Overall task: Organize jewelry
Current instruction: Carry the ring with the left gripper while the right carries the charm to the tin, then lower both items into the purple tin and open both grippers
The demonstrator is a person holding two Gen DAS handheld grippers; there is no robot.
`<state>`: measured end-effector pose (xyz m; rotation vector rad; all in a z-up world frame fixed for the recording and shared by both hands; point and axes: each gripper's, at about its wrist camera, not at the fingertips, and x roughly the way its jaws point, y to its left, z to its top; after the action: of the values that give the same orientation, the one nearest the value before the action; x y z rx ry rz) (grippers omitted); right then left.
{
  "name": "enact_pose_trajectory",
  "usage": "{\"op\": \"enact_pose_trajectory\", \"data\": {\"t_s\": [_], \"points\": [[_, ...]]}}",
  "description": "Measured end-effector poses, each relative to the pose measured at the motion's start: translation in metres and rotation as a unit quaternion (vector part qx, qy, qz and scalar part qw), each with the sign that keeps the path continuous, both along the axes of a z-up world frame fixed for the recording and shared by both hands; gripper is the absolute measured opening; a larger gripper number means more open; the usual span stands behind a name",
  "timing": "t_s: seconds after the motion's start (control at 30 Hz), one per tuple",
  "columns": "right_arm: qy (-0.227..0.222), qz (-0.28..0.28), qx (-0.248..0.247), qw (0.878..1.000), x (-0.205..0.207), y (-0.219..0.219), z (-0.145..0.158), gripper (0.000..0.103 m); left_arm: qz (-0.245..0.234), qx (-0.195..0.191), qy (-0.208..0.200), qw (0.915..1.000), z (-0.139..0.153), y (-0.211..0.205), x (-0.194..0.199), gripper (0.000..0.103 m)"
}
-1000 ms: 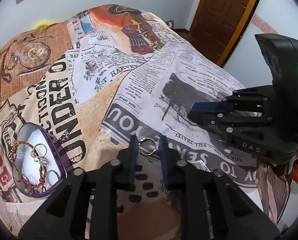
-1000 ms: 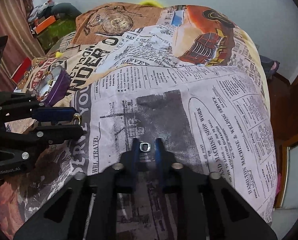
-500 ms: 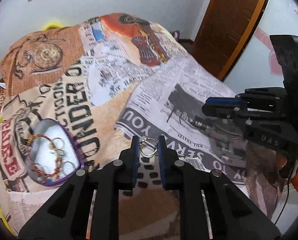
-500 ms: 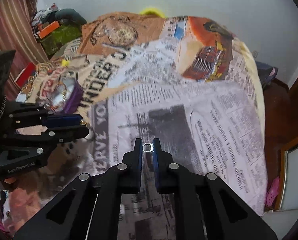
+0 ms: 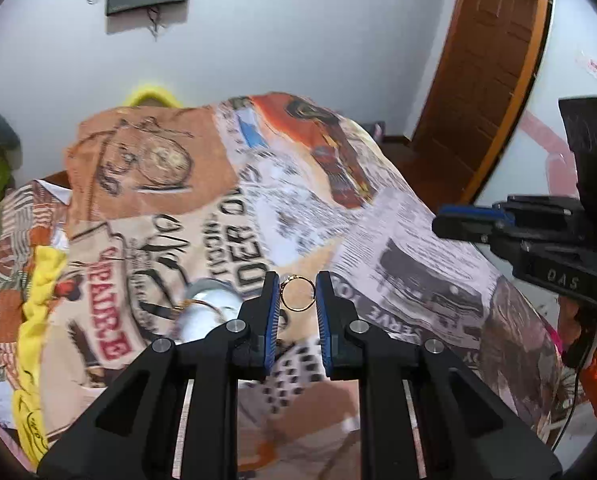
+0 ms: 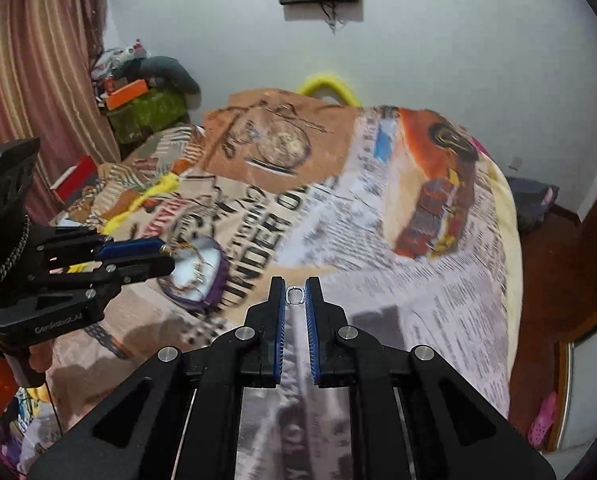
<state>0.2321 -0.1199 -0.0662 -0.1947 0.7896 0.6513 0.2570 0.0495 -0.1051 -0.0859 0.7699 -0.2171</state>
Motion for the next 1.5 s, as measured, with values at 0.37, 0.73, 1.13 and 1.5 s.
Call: {"op": "enact_pose_trajectory", "data": {"t_s": [0.37,0.73,1.13,1.5], "points": [[0.010,0.055,0.018,0.998,-0.005,0.072,-0.007,0.009,0.040,-0.006,0.003,0.9992,-0.006,0.056,-0.011,0.017],[0.055,0.082,-0.003,0.995,0.005,0.115,-0.045,0.009,0.036,-0.021,0.046,0.9981,-0.051,0.070,-0.001,0.017],[0.106,0.094,-0.046,0.989,0.019,0.132,-0.088,0.009,0.026,-0.044,0.083,0.9952,-0.090,0.077,0.028,0.017],[0.101,0.093,-0.068,0.988,0.020,0.141,-0.101,0.009,0.020,-0.047,0.087,0.9949,-0.096,0.077,0.031,0.017]]}}
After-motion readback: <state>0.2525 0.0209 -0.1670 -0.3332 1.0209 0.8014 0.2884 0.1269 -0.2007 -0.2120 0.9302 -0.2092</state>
